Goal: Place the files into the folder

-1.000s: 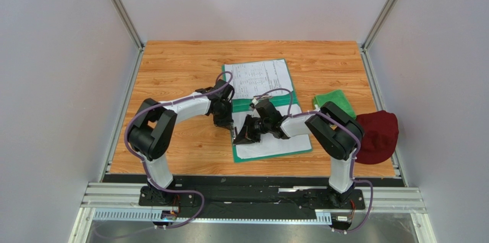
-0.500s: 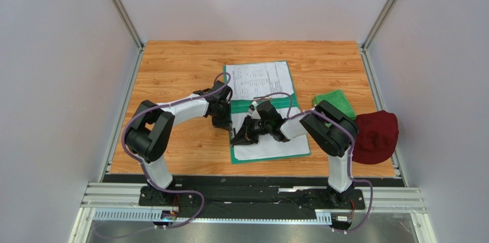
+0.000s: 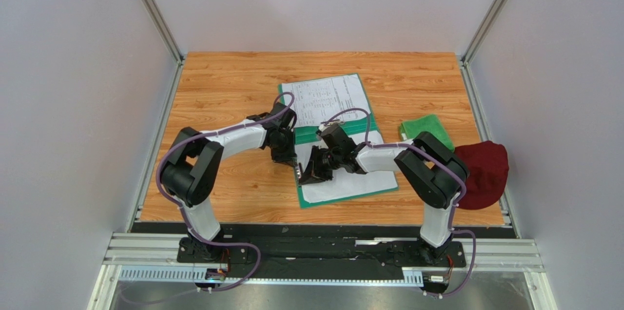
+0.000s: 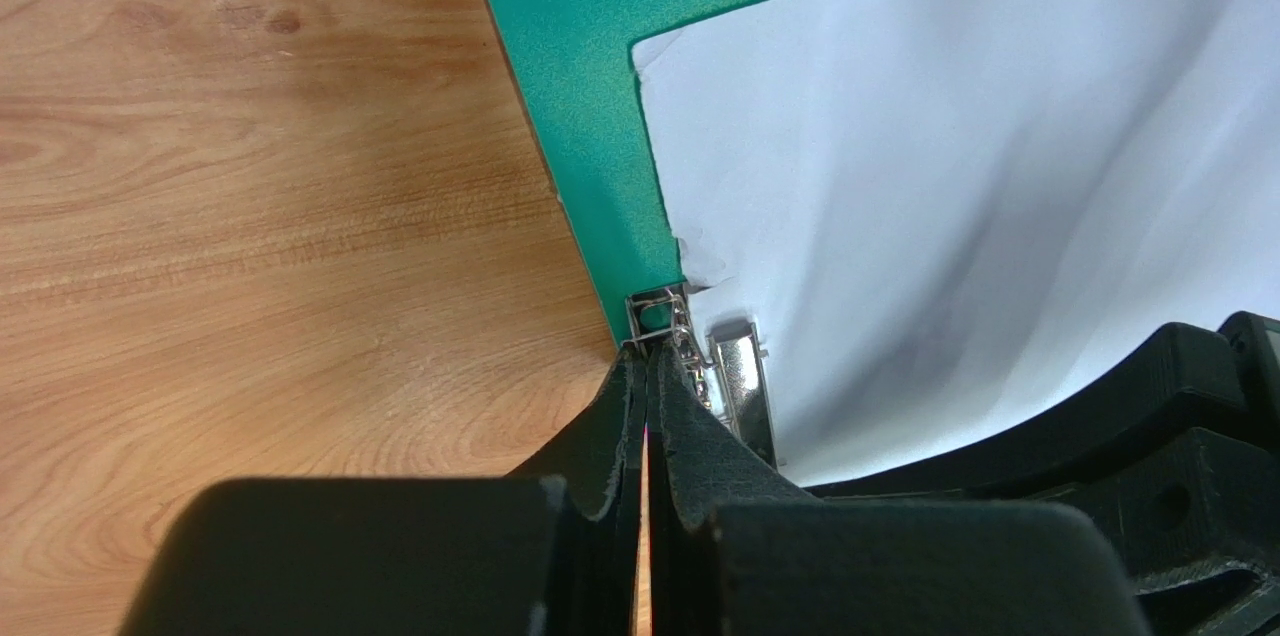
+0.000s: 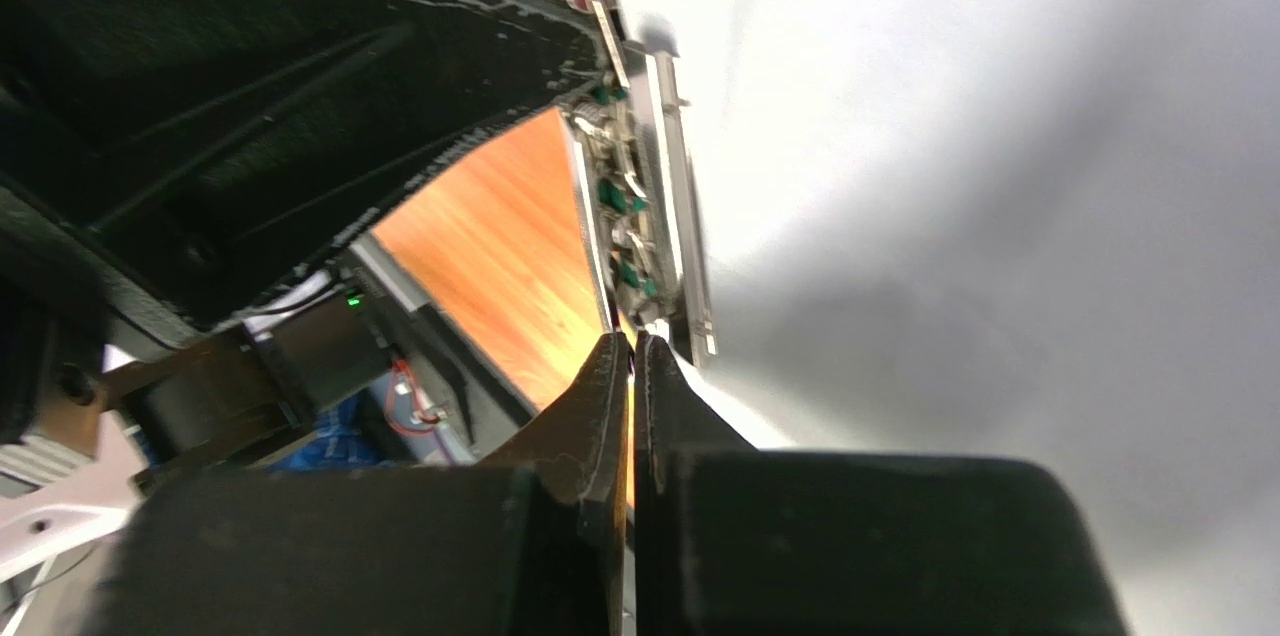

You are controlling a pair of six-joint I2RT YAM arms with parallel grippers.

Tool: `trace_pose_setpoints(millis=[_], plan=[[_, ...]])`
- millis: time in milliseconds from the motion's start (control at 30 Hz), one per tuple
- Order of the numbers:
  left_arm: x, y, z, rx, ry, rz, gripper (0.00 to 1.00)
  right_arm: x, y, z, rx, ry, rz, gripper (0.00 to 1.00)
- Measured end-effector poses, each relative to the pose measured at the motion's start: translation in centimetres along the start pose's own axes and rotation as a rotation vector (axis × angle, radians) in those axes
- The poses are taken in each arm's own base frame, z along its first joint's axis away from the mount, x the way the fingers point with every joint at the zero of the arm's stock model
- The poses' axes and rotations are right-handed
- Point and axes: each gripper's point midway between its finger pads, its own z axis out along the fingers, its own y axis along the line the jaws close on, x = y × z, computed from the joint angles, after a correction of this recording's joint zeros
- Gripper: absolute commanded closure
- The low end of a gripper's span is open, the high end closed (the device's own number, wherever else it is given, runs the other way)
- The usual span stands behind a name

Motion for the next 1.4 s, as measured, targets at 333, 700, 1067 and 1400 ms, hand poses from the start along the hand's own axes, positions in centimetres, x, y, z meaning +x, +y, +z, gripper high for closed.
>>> trace_pose_setpoints(millis=[333, 700, 1067, 1400], plan=[[-0.1, -0.1, 0.1, 0.007, 0.002, -0.005, 1.00, -0.3, -0.6, -0.4, 0.123, -0.023, -0.055, 1.00], [-0.4, -0.1, 0.2, 0.030, -0.030, -0.033, 1.00, -0.1, 0.0, 1.3, 0.326, -0.046, -0.133, 1.00], [-0.6, -0.1, 0.2, 0.058, -0.060, -0.034, 1.00, -0.1, -0.5, 1.7, 0.486, -0.140, -0.194, 1.00], [-0.5, 0.6, -0.4, -0.001, -0.058, -0.024, 1.00, -0.4, 1.2, 1.2, 0.313, -0.048, -0.263, 0.99]])
